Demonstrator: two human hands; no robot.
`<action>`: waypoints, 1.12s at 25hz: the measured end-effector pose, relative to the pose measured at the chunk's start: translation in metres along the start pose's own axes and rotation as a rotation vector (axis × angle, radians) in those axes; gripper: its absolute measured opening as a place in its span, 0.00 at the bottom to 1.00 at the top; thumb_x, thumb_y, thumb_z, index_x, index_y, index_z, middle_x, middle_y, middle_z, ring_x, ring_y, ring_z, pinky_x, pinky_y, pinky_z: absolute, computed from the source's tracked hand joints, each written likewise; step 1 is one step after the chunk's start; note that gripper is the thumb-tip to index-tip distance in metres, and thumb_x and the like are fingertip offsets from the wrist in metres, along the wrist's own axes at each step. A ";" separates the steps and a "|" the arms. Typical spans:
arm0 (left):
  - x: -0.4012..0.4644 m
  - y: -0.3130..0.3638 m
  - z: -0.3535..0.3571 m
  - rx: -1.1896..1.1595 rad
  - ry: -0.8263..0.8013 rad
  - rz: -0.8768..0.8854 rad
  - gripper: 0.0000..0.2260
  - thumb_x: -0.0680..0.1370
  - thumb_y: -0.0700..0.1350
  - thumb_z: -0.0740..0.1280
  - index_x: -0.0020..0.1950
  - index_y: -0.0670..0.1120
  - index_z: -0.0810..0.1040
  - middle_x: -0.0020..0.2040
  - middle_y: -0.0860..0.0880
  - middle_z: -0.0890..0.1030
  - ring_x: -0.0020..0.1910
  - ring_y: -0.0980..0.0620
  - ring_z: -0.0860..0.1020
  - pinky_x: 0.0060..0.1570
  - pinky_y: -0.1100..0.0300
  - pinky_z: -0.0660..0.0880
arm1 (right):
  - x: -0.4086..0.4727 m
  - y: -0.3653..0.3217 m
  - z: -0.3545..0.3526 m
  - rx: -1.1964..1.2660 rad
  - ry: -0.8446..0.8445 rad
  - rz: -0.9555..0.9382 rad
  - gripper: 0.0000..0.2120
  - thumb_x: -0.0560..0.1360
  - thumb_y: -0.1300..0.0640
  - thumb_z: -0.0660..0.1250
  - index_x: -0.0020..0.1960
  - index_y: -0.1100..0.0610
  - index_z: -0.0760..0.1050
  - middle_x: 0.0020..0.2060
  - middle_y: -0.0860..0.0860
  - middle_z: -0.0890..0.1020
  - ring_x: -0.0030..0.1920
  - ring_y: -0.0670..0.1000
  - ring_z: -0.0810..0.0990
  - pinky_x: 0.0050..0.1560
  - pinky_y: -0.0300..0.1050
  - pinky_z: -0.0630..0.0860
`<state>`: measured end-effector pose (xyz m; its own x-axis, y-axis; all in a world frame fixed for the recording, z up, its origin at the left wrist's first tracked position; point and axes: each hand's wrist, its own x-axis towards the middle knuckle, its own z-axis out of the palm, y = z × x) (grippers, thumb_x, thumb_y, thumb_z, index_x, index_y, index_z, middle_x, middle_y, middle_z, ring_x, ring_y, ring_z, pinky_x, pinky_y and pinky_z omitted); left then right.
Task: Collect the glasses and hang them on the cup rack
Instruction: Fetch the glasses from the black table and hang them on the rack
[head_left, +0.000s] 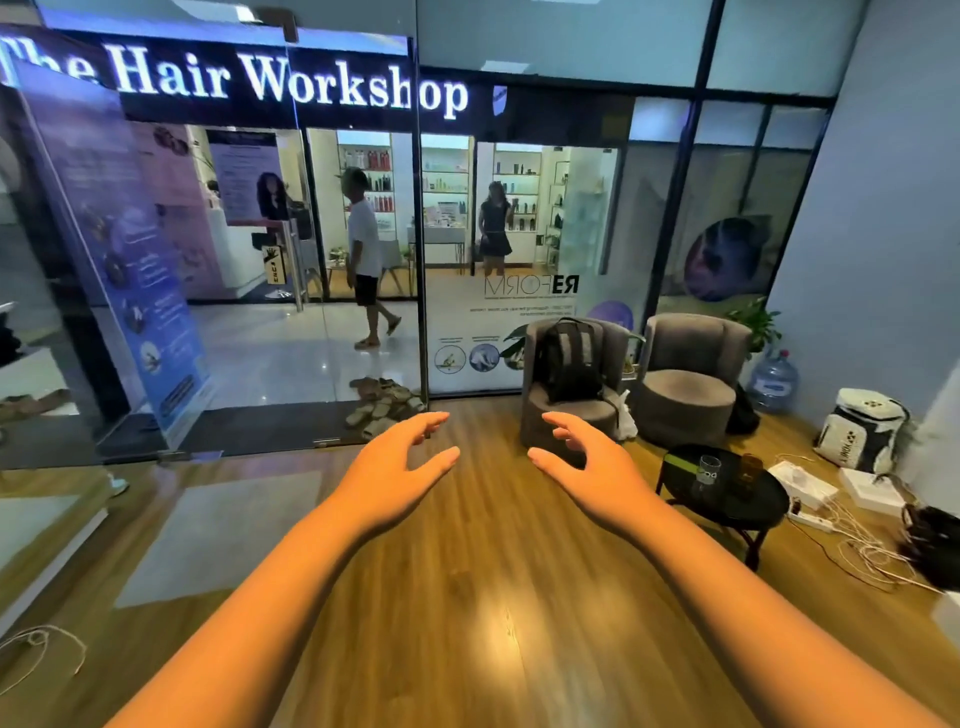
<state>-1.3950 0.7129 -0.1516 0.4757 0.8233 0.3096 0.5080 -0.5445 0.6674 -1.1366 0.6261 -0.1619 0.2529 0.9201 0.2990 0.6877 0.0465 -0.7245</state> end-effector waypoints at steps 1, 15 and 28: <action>0.024 -0.009 0.001 -0.012 -0.022 0.017 0.25 0.81 0.60 0.67 0.77 0.59 0.69 0.73 0.58 0.74 0.72 0.56 0.72 0.69 0.54 0.70 | 0.018 0.005 0.002 -0.004 0.017 0.018 0.28 0.79 0.41 0.70 0.77 0.43 0.70 0.72 0.48 0.76 0.65 0.41 0.71 0.62 0.41 0.68; 0.301 -0.086 0.033 -0.065 -0.228 0.267 0.25 0.81 0.60 0.67 0.78 0.58 0.69 0.73 0.57 0.75 0.71 0.56 0.72 0.68 0.55 0.70 | 0.219 0.067 0.023 -0.057 0.252 0.207 0.28 0.79 0.38 0.70 0.77 0.40 0.69 0.71 0.47 0.77 0.65 0.40 0.71 0.61 0.41 0.68; 0.533 -0.071 0.162 -0.127 -0.255 0.291 0.24 0.81 0.58 0.68 0.77 0.58 0.70 0.72 0.58 0.75 0.71 0.59 0.72 0.65 0.60 0.68 | 0.408 0.214 -0.050 -0.112 0.277 0.235 0.29 0.79 0.37 0.69 0.77 0.40 0.68 0.73 0.45 0.76 0.72 0.47 0.72 0.59 0.42 0.68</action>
<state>-1.0612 1.1647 -0.1431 0.7573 0.5632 0.3307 0.2407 -0.7114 0.6603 -0.8522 0.9922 -0.1638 0.5764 0.7599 0.3005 0.6553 -0.2101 -0.7255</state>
